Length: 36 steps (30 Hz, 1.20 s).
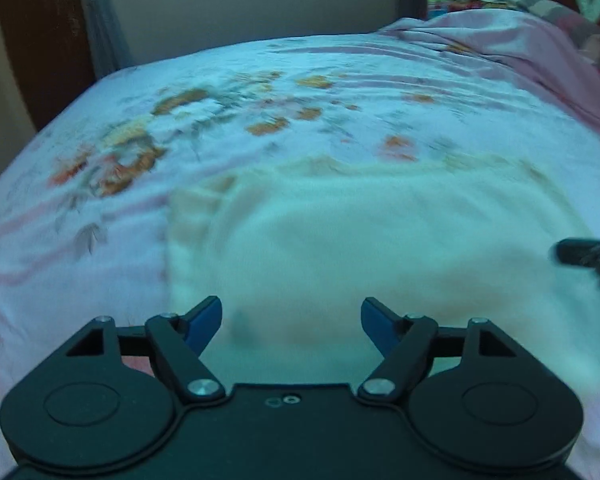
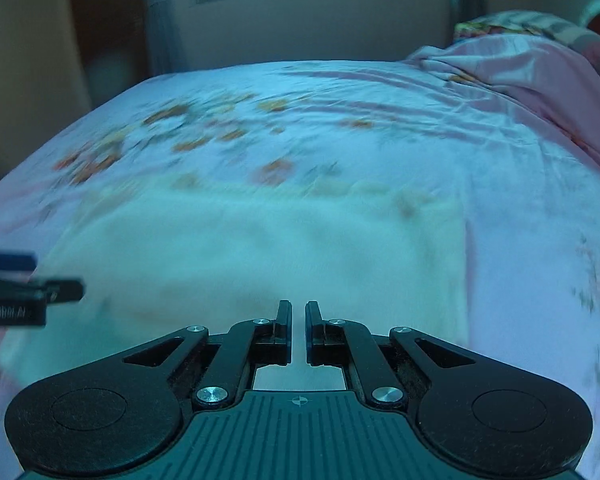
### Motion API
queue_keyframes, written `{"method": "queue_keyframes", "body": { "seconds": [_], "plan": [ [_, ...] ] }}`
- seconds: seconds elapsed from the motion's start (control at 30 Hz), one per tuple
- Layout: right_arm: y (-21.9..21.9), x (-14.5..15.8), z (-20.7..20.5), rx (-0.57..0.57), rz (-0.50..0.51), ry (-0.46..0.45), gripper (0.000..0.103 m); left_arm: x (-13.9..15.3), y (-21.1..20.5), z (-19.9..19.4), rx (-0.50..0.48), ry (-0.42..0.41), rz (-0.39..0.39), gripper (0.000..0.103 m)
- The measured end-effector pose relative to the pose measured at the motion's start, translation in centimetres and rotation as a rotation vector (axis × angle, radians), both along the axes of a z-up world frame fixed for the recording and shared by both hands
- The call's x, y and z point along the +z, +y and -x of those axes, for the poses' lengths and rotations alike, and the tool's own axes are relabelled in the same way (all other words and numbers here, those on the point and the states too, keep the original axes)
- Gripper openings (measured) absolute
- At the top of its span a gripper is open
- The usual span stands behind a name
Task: Fold small clothes
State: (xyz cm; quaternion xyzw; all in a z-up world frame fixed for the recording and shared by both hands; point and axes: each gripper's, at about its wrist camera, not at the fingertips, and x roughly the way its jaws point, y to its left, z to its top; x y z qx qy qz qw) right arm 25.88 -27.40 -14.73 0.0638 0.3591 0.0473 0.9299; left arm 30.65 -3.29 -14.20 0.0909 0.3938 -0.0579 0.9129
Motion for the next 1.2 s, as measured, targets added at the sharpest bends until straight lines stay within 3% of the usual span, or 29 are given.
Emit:
{"method": "queue_keyframes", "body": {
  "seconds": [0.23, 0.27, 0.37, 0.4, 0.43, 0.47, 0.5, 0.53, 0.57, 0.6, 0.63, 0.67, 0.7, 0.83, 0.97, 1.07, 1.17, 1.2],
  "plan": [
    [-6.2, -0.9, -6.9, -0.126, 0.048, 0.049, 0.004, -0.4, 2.6, -7.1, 0.149, -0.01, -0.005, 0.074],
    [-6.8, -1.2, -7.6, -0.126, 0.037, 0.063, 0.011, -0.5, 2.9, -7.8, 0.154, -0.008, -0.003, 0.075],
    [-7.7, -1.9, -8.7, -0.117, 0.011, 0.081, 0.066, -1.1, 3.6, -9.4, 0.169, 0.024, 0.005, 0.076],
    [-7.7, -2.0, -8.8, -0.115, 0.014, 0.064, 0.066, -1.3, 3.8, -9.6, 0.17, 0.03, 0.02, 0.078],
    [-7.8, -2.0, -8.8, -0.1, 0.006, 0.054, 0.066, -1.5, 4.0, -9.8, 0.158, 0.044, 0.042, 0.077],
    [-7.6, -2.1, -9.0, -0.08, 0.0, 0.055, 0.053, -1.8, 4.0, -10.1, 0.135, 0.055, 0.052, 0.074],
    [-7.5, -2.3, -9.2, -0.061, -0.003, 0.063, 0.029, -2.0, 3.9, -10.3, 0.119, 0.055, 0.047, 0.064],
    [-7.2, -2.3, -9.5, -0.052, -0.006, 0.068, 0.023, -2.2, 3.8, -10.3, 0.113, 0.051, 0.05, 0.057],
    [-7.1, -2.3, -9.5, -0.049, -0.007, 0.069, 0.022, -2.3, 4.1, -10.5, 0.116, 0.057, 0.074, 0.043],
    [-7.0, -2.2, -9.5, -0.044, -0.009, 0.067, 0.02, -2.3, 4.4, -10.6, 0.125, 0.061, 0.118, 0.02],
    [-7.0, -2.2, -9.5, -0.035, -0.013, 0.064, 0.016, -2.2, 4.6, -10.7, 0.123, 0.069, 0.15, 0.012],
    [-7.0, -2.2, -9.5, -0.027, -0.014, 0.066, 0.004, -2.1, 4.5, -10.7, 0.117, 0.069, 0.157, 0.008],
    [-7.0, -2.1, -9.4, -0.026, -0.018, 0.058, 0.002, -1.9, 4.3, -10.5, 0.108, 0.052, 0.149, 0.004],
    [-7.1, 0.0, -8.2, -0.05, -0.026, -0.086, 0.002, -0.2, 4.0, -9.8, 0.102, -0.054, 0.19, 0.001],
    [-7.1, 0.9, -8.3, -0.081, 0.007, -0.152, 0.002, 0.2, 3.5, -10.4, 0.106, -0.079, 0.192, 0.001],
    [-7.6, -0.3, -9.5, -0.129, 0.027, -0.097, 0.002, -0.4, 3.6, -10.9, 0.139, -0.081, 0.18, 0.001],
    [-7.3, -2.9, -11.1, -0.126, 0.084, 0.035, 0.002, -2.8, 3.2, -11.9, 0.153, 0.002, 0.09, 0.002],
    [-7.2, -3.1, -11.1, -0.119, 0.097, 0.033, 0.002, -3.0, 3.1, -11.6, 0.147, -0.007, 0.069, 0.007]
  ]
}}
